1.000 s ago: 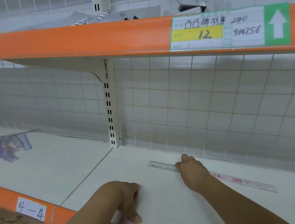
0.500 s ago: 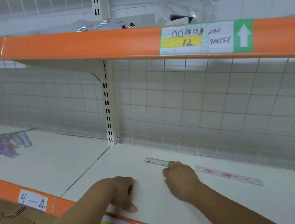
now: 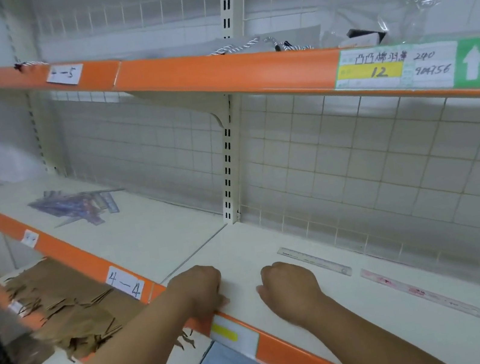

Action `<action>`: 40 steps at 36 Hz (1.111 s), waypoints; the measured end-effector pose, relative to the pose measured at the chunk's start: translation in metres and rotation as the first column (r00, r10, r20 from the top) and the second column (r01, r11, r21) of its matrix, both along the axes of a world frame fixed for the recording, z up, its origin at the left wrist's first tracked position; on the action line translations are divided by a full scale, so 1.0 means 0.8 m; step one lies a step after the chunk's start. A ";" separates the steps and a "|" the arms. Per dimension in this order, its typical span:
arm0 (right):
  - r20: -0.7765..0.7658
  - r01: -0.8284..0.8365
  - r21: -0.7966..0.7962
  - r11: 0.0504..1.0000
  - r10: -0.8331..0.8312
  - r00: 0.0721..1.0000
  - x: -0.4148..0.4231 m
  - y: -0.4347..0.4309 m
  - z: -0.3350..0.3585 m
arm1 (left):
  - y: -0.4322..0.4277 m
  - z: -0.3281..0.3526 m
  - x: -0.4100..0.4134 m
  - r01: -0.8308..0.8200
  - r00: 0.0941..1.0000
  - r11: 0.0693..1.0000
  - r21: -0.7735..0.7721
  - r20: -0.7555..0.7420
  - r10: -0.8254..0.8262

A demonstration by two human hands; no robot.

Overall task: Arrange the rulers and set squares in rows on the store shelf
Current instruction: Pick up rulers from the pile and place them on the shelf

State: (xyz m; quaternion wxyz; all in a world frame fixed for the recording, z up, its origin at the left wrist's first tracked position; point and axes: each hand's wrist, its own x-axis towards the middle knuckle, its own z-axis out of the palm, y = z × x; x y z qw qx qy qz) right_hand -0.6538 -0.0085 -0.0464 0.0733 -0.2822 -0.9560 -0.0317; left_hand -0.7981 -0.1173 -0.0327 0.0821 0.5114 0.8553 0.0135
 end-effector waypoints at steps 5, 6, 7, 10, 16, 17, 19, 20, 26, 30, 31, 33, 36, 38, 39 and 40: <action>0.005 -0.049 -0.003 0.999 0.049 0.999 -0.050 -0.030 0.008 | -0.038 0.013 -0.037 -0.042 0.999 0.998 0.039 -0.001 0.042; 0.005 -0.060 0.000 0.998 0.060 0.998 -0.063 -0.038 0.009 | -0.046 0.014 -0.047 -0.054 0.999 0.998 0.040 -0.002 0.054; 0.004 -0.071 0.002 0.998 0.071 0.998 -0.075 -0.045 0.010 | -0.055 0.015 -0.057 -0.064 0.998 0.997 0.042 -0.003 0.064; -0.010 -0.108 0.007 0.994 0.108 0.994 -0.114 -0.070 0.014 | -0.084 0.018 -0.093 -0.080 0.997 0.996 0.037 -0.009 0.080; -0.037 -0.134 -0.012 0.991 0.133 0.990 -0.206 -0.125 0.018 | -0.148 0.025 -0.178 -0.069 0.997 0.998 -0.004 -0.035 0.069; -0.042 -0.135 -0.019 0.991 0.134 0.990 -0.223 -0.134 0.017 | -0.158 0.027 -0.193 -0.070 0.997 0.998 -0.005 -0.025 0.069; -0.047 -0.136 -0.014 0.991 0.135 0.990 -0.255 -0.151 0.014 | -0.178 0.032 -0.223 -0.071 0.997 0.997 0.000 -0.013 0.071; -0.050 -0.136 -0.010 0.991 0.135 0.990 -0.270 -0.159 0.013 | -0.187 0.035 -0.237 -0.069 0.997 0.998 0.004 -0.014 0.069; -0.056 -0.135 -0.037 0.990 0.133 0.990 -0.350 -0.199 0.009 | -0.226 0.030 -0.318 -0.079 0.997 0.997 0.011 -0.022 0.079; -0.037 -0.149 -0.051 0.988 0.147 0.988 -0.397 -0.211 0.009 | -0.238 0.026 -0.363 -0.083 0.996 0.996 0.014 -0.021 0.083; -0.035 -0.153 -0.048 0.987 0.151 0.988 -0.408 -0.212 0.010 | -0.239 0.025 -0.373 -0.087 0.996 0.996 0.018 -0.026 0.088; -0.040 -0.161 -0.039 0.986 0.160 0.986 -0.430 -0.211 0.012 | -0.238 0.026 -0.393 -0.097 0.994 0.995 0.018 -0.040 0.097; -0.047 -0.164 -0.017 0.986 0.163 0.986 -0.463 -0.204 0.015 | -0.229 0.031 -0.422 -0.107 0.993 0.994 0.022 -0.049 0.108; -0.051 -0.173 -0.001 0.985 0.172 0.984 -0.487 -0.196 0.015 | -0.219 0.033 -0.441 -0.113 0.992 0.993 0.035 -0.049 0.114; -0.054 -0.176 0.007 0.984 0.176 0.983 -0.498 -0.191 0.015 | -0.215 0.034 -0.451 -0.119 0.991 0.992 0.041 -0.056 0.121; -0.058 -0.179 0.013 0.984 0.179 0.982 -0.509 -0.185 0.016 | -0.209 0.034 -0.460 -0.123 0.990 0.991 0.043 -0.064 0.126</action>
